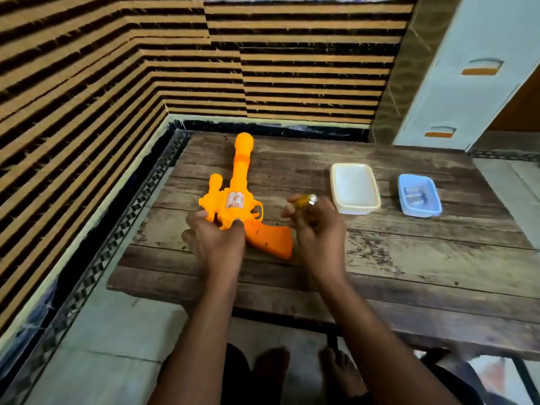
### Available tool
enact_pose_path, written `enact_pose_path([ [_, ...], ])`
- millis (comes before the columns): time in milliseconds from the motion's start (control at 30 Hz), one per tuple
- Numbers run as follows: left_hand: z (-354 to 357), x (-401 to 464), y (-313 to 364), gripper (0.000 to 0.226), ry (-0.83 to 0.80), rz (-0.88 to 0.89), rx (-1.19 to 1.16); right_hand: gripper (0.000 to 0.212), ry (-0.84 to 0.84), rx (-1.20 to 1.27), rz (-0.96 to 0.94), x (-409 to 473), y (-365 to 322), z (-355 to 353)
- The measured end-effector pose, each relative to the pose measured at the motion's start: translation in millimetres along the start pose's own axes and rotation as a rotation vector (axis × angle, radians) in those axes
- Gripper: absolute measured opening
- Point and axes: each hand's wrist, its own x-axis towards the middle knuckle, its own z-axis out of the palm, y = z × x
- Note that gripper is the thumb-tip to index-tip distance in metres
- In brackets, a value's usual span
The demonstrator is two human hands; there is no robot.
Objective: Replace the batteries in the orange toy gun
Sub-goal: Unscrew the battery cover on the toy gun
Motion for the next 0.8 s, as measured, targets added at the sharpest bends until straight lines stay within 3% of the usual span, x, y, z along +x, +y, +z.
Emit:
enact_pose_path([
  [100,7.4,15.5,-11.2,0.070,0.011,0.016,-0.114,0.010,0.066,0.215,0.205,-11.0,6.1,14.2],
  [233,4.1,37.9,-14.5,0.080,0.013,-0.140,-0.344,0.010,0.148,0.338,0.283,-9.5,-3.0,25.4],
  [500,12.5,17.1,-5.8,0.021,-0.052,-0.096,-0.289,0.013,0.203,0.473,0.432,-2.8,0.8,28.5],
  [567,20.3,7.5,0.1,0.032,-0.102,-0.096,-0.319,0.016,0.203,0.545,0.478,-0.1,2.7,27.6],
  [667,33.1,-2.2,4.4,0.067,-0.164,-0.109,-0.383,0.018,0.205,0.653,0.531,2.2,3.0,25.6],
  [800,39.8,-3.4,2.9,0.079,-0.225,-0.190,-0.521,0.021,0.180,0.696,0.509,2.3,-1.0,21.1],
])
